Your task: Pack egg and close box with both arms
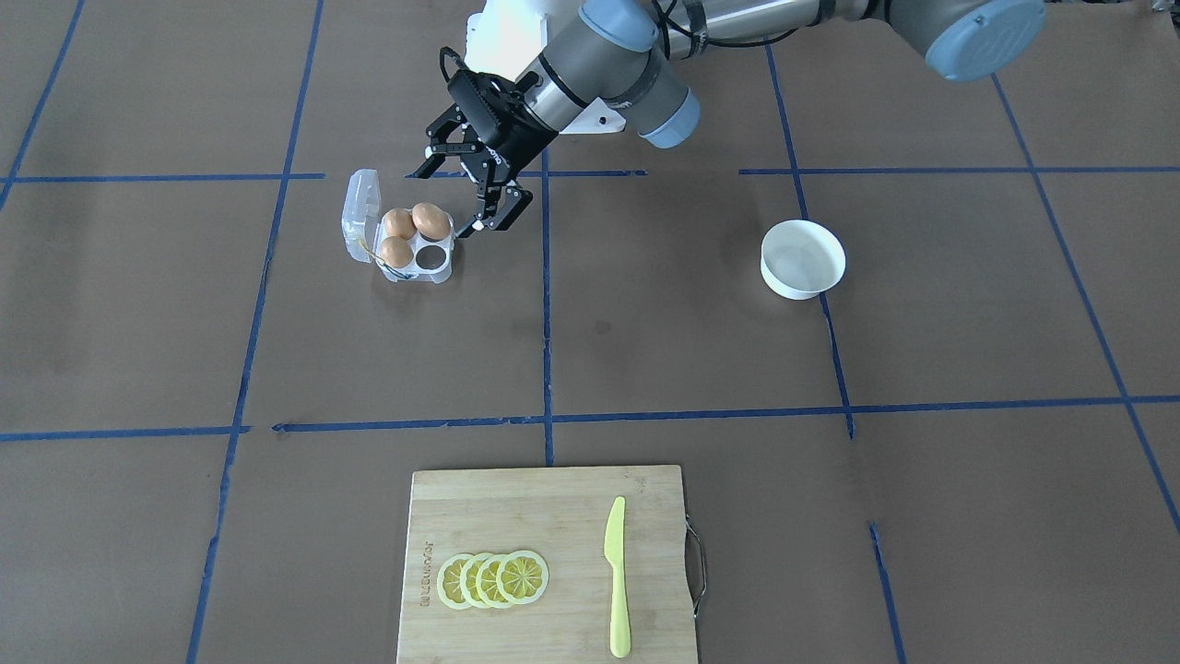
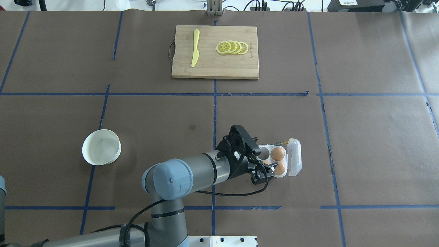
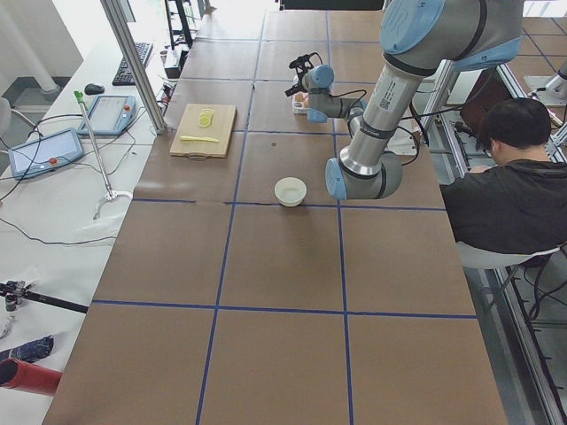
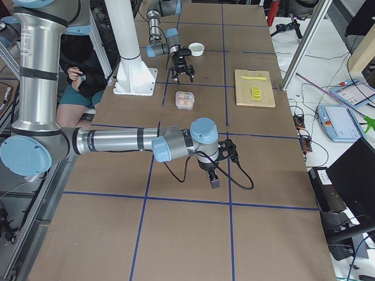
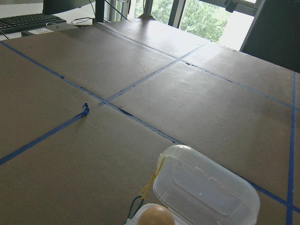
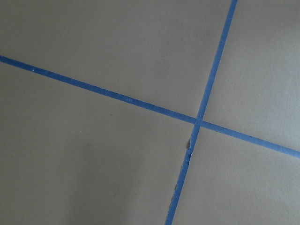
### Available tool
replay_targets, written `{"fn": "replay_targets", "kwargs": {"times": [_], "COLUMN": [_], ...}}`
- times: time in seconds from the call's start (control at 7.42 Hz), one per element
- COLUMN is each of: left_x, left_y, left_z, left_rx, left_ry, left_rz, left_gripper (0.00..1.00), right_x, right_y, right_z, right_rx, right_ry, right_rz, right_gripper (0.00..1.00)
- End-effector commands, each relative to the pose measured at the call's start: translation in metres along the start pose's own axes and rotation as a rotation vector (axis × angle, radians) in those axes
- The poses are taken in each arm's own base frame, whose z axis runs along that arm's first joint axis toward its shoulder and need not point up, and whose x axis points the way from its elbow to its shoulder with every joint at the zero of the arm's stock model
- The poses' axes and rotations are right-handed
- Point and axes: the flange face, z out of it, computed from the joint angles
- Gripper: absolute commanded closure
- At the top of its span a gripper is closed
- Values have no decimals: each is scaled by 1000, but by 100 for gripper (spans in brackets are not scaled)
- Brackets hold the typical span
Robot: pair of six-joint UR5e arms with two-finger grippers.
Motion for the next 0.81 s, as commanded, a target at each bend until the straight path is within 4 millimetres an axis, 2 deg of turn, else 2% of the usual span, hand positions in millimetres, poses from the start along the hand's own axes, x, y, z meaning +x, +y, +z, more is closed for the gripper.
{"fn": "replay_targets", "kwargs": {"times": [0.0,0.13,0.27,0.4,0.54,0.67], "left_x": [-77,-121,-160,-215,-244,-292], "left_y": [-31,-42,-56,-80,-87,-69], "left_z": [-53,-90,-139,-192,-227,-271], "left_rx": [-208,-305,-381,-431,-478,-536], "left_ry": [-146,-223,-307,-435,-478,-532], "left_rz": [-60,-106,-169,-232,-152,-142], "left_gripper": [0,0,0,0,0,0], "right_x": [0,1,1,1,2,2], "right_y": [0,1,2,2,2,2], "right_z": [0,1,1,2,2,2], "right_rx": [-1,-3,-4,-4,-5,-4], "right_ry": [-1,-2,-2,-2,-1,-1], "right_rz": [1,3,4,4,5,4], "right_gripper": [0,0,0,0,0,0]}}
